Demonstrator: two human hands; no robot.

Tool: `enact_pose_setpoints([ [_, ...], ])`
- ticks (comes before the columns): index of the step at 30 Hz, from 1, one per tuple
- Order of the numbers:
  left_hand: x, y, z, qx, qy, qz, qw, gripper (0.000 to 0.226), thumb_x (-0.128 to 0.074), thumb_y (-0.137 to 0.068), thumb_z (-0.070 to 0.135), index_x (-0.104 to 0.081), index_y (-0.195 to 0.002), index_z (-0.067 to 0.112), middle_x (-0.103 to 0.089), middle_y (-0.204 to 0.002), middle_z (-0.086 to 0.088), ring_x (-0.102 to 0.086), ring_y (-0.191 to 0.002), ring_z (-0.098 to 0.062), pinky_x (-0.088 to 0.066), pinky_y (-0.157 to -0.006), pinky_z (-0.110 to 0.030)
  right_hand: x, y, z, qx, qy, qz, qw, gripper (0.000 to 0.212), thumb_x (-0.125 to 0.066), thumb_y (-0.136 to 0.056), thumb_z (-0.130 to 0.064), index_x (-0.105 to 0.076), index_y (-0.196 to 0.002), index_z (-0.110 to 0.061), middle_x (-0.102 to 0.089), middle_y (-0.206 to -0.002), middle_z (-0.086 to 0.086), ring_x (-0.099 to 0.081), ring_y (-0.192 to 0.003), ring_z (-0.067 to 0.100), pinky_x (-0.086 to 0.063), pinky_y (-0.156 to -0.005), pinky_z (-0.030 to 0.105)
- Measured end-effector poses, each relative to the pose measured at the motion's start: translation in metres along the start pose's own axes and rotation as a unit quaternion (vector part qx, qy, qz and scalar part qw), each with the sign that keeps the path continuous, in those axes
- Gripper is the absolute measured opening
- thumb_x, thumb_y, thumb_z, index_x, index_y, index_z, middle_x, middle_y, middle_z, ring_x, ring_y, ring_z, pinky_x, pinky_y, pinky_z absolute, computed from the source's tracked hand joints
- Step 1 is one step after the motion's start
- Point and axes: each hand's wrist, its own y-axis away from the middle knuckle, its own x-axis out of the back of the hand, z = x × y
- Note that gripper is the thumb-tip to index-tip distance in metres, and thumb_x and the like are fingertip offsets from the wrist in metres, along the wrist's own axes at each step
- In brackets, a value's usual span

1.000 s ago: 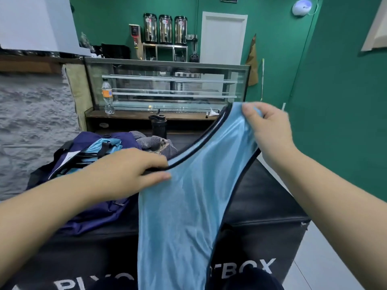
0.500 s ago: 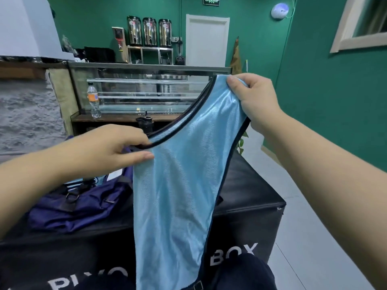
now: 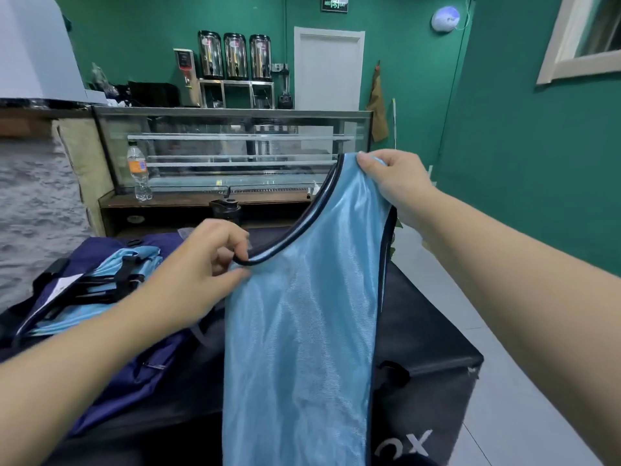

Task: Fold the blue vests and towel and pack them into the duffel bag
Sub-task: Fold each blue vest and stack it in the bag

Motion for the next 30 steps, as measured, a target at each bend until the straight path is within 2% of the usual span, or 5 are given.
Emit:
enact_pose_setpoints([
  [2,-0.017,-0.009,-0.031,0.077,0.028,0.007,0.997,0.035,-0.068,-0.08,0.005,-0.051,-0.069,0.033,-0.061,-0.102,0.009,-0.064,-0.078,-0.023,-0.046,-0.078,-0.035,-0.013,-0.019,0.022,0.001,0.049,-0.009,0.999,0.021,-0.059,-0.094,-0.032,-0.068,-0.081,-0.018,-0.064,-0.073,-0.008,-0.059,-0.066,0.01,-0.053,-0.068,0.028],
  [7,-0.057,-0.035,-0.09,0.208,-0.055,0.061,0.975,0.036,-0.056,-0.086,-0.005,-0.065,-0.064,0.022,-0.046,-0.036,0.014,-0.037,-0.034,-0.005,-0.028,-0.039,-0.014,-0.052,-0.065,0.079,0.03,0.105,-0.031,0.994,0.013,-0.061,-0.093,-0.03,-0.066,-0.085,-0.02,-0.061,-0.075,-0.014,-0.056,-0.071,0.004,-0.048,-0.072,0.029],
  [14,-0.098,-0.064,-0.146,0.246,0.011,0.14,0.959,0.036,-0.046,-0.092,0.001,-0.068,-0.089,0.029,-0.06,-0.058,0.008,-0.039,-0.041,-0.005,-0.027,-0.037,-0.014,-0.094,-0.122,0.139,0.048,0.129,-0.05,0.989,0.018,-0.06,-0.094,-0.028,-0.067,-0.089,-0.012,-0.063,-0.081,-0.003,-0.057,-0.077,0.014,-0.045,-0.072,0.029],
  [18,-0.119,-0.069,-0.172,0.206,0.018,0.145,0.968,0.029,-0.053,-0.091,0.001,-0.065,-0.098,0.027,-0.059,-0.097,0.016,-0.053,-0.079,0.011,-0.034,-0.068,0.003,-0.108,-0.141,0.172,0.04,0.129,-0.063,0.989,0.019,-0.058,-0.095,-0.027,-0.066,-0.089,-0.011,-0.062,-0.079,-0.001,-0.053,-0.067,0.009,-0.041,-0.058,0.017],
  [30,-0.171,-0.051,-0.255,0.249,-0.049,0.05,0.966,0.029,-0.053,-0.09,0.001,-0.068,-0.107,0.018,-0.053,-0.1,0.017,-0.052,-0.093,0.008,-0.029,-0.076,0.007,-0.145,-0.138,0.274,-0.032,0.219,-0.148,0.964,0.021,-0.042,-0.101,-0.021,-0.057,-0.095,-0.008,-0.048,-0.076,-0.003,-0.04,-0.062,0.009,-0.032,-0.058,0.026],
])
